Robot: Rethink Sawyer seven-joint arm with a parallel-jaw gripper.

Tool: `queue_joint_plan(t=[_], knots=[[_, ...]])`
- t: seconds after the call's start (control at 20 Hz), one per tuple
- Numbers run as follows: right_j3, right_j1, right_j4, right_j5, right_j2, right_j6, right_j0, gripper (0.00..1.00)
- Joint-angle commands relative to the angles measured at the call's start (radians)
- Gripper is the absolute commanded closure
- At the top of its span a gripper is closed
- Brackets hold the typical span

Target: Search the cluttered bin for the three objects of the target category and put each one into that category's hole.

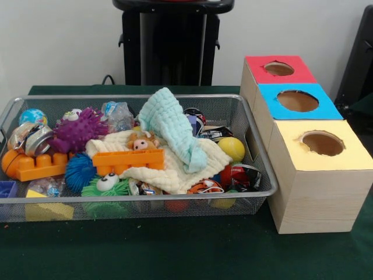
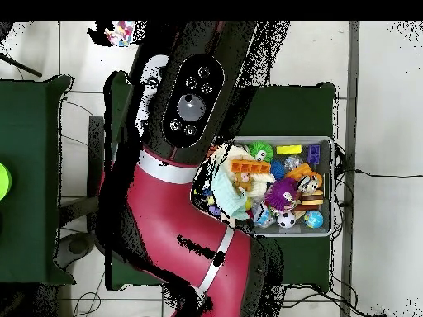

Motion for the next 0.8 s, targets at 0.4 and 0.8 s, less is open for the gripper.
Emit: queue_joint_plan(t=[0.4, 0.8], knots=[[-0.173, -0.001, 0.007, -0.02, -0.128, -0.07, -0.002, 1.0], [-0.104, 0.028, 0.246, 0.036, -0.279, -0.044, 0.049, 1.0]])
